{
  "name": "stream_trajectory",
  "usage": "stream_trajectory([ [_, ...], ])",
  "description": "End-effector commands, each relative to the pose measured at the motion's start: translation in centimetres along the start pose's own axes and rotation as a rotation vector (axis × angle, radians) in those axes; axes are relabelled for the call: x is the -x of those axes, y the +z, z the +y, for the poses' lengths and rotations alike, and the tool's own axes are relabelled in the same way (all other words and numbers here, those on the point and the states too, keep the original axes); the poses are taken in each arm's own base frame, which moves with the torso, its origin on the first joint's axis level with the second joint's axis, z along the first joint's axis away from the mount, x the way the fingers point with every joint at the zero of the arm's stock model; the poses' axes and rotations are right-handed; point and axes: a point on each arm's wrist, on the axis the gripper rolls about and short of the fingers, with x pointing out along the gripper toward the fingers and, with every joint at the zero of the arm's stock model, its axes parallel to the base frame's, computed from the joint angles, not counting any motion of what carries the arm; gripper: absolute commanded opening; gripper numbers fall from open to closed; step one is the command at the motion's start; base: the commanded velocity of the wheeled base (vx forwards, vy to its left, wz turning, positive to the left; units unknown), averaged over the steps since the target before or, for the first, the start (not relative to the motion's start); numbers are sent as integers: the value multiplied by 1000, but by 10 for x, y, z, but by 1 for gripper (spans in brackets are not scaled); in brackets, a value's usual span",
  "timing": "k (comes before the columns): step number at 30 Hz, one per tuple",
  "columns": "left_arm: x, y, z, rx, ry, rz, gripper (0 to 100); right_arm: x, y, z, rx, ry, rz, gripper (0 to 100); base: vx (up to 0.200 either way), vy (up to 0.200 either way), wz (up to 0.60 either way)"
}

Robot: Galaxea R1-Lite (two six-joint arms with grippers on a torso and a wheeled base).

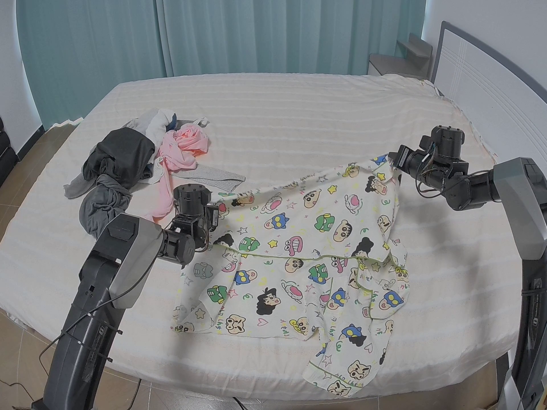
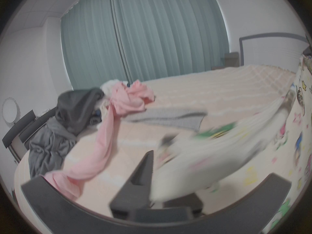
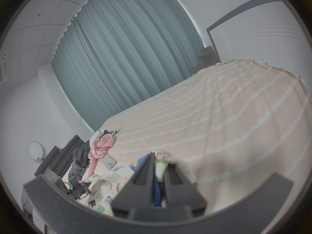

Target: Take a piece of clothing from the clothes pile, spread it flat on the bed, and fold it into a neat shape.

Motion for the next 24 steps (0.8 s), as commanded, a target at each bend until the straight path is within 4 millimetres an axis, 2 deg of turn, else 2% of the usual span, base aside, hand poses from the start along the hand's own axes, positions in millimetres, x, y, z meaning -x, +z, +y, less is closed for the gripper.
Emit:
stream_trajectory([
  [1, -4, -21, -6, 16, -7, 36, 100, -10, -17, -9, -7, -15, 35, 100, 0, 0, 0],
  [10, -8, -24, 10, -2, 55, 95, 100, -7, -20, -33, 44, -114, 60, 100, 0, 0, 0],
  [13, -4, -4, 14, 9, 72, 70, 100, -2, -18, -41, 34, -140, 65, 100, 0, 0, 0],
  [16, 3, 17, 18, 14, 79, 68, 100, 19, -10, -38, 20, -144, 84, 100, 0, 0, 0],
  [18, 3, 19, 20, 14, 83, 70, 100, 21, -10, -38, 19, -144, 88, 100, 0, 0, 0],
  [19, 12, 40, 23, 15, 94, 70, 100, 42, -2, -30, 14, -102, 110, 100, 0, 0, 0],
  [23, 31, 73, 25, 30, 80, 105, 100, 74, 12, -16, 14, -82, 103, 100, 0, 0, 0],
  [24, 34, 76, 23, 33, 74, 108, 100, 76, 13, -15, 14, -81, 103, 100, 0, 0, 0],
])
